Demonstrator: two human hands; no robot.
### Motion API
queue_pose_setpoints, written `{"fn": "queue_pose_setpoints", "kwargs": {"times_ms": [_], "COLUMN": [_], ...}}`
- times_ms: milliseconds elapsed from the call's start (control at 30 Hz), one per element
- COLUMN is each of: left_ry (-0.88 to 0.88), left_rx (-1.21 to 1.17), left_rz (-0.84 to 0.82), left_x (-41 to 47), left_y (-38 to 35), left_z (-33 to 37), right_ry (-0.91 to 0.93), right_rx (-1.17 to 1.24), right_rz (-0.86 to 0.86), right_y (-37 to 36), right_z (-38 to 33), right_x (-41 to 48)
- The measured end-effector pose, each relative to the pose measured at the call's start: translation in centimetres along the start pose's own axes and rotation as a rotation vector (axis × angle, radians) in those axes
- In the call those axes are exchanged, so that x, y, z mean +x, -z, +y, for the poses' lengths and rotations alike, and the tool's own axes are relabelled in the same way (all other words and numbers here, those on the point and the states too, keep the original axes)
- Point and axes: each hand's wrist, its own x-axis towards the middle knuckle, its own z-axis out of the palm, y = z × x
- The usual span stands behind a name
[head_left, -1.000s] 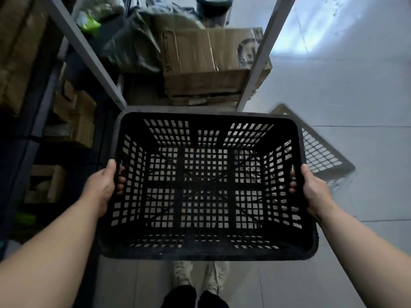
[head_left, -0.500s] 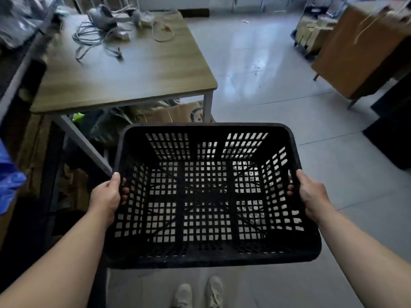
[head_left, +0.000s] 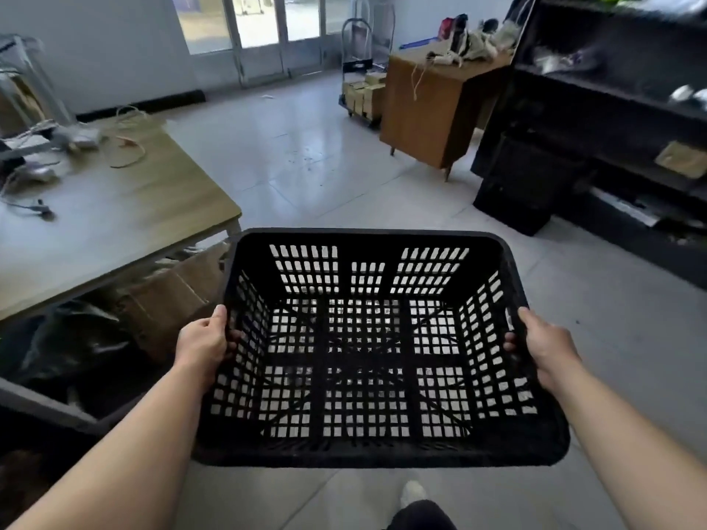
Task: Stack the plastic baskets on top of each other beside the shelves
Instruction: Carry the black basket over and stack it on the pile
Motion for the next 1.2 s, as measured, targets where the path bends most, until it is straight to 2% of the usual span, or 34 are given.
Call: {"fn": "queue_pose_setpoints", "kwargs": {"times_ms": [267,633,933,1200], "left_ry": [-0.070,-0.036,-0.053,-0.076], "left_rx": [0.068,0.065,0.095,0.141], "left_rz": [-0.165,-0.262,-0.311,-0.380], "left_x": [-0.3,-0.3,4.3,11.9], "left_y": [-16.8,-40.3,-54.8,-68.0], "left_z": [5.4,12.6,19.3,29.1], "right_ry": [-0.067,-0.049,-0.090,-0.119], "right_rx": [0.103,0.086,0.133,0.164], "right_rz": [0.151,0.233,0.291,0.372], "right_y": [11.2,22.7,25.1,23.7], "right_z": [-2.2,-11.1,-16.2,-23.1], "right_x": [8.4,25.1,38.9,51.5]}}
